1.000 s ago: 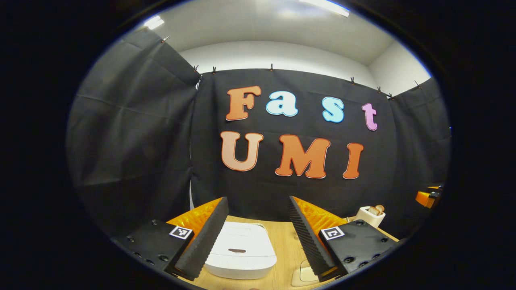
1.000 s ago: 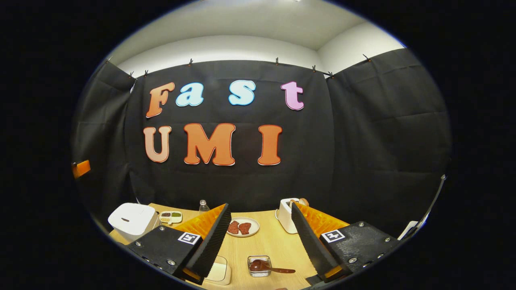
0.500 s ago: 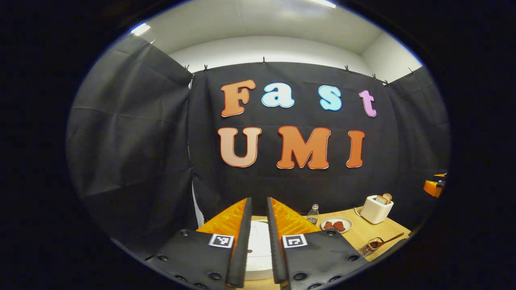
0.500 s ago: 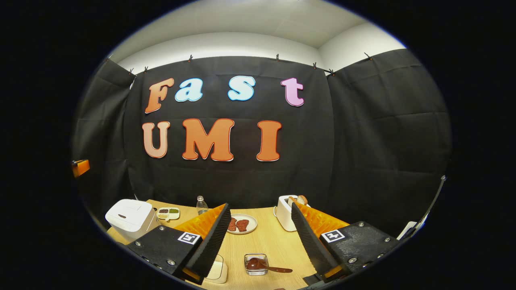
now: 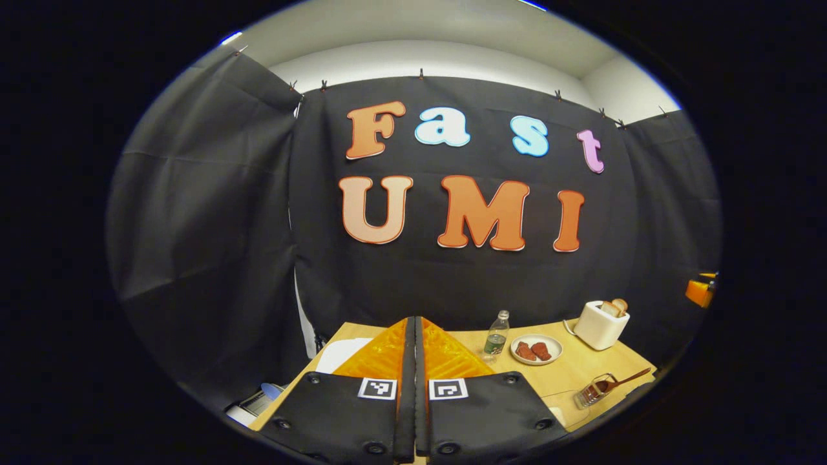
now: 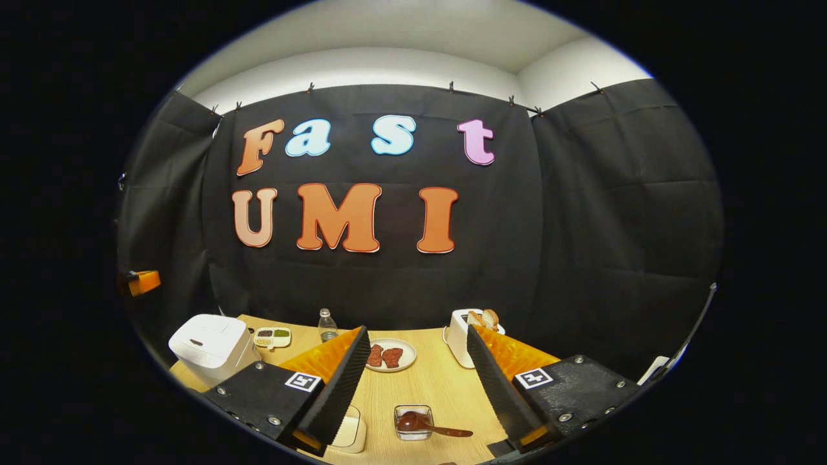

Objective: Close the left gripper, press the button to open the rice cooker; take a wooden spoon from the chopstick holder with the right hand, scoop a spoonful of rice and pour it into the rice cooker, then put the wooden spoon back into the chopstick holder.

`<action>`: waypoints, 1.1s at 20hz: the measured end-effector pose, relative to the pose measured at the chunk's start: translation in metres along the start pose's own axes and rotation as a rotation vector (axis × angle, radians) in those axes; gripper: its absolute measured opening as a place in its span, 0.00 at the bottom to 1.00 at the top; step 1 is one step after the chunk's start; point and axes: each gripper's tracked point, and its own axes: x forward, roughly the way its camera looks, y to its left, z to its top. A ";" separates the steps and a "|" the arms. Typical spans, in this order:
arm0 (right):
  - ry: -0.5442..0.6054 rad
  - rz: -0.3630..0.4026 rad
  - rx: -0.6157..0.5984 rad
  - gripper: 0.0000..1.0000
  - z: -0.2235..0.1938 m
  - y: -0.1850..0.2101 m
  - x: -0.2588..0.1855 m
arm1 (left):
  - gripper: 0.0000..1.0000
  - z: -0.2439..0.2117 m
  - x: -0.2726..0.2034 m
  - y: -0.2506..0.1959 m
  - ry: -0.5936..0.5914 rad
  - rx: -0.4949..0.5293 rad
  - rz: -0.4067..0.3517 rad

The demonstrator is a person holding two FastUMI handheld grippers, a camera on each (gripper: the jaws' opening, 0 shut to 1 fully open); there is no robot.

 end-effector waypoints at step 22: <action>0.090 -0.061 -0.030 0.93 -0.034 -0.025 0.002 | 0.05 -0.173 0.073 0.045 0.395 -0.062 0.039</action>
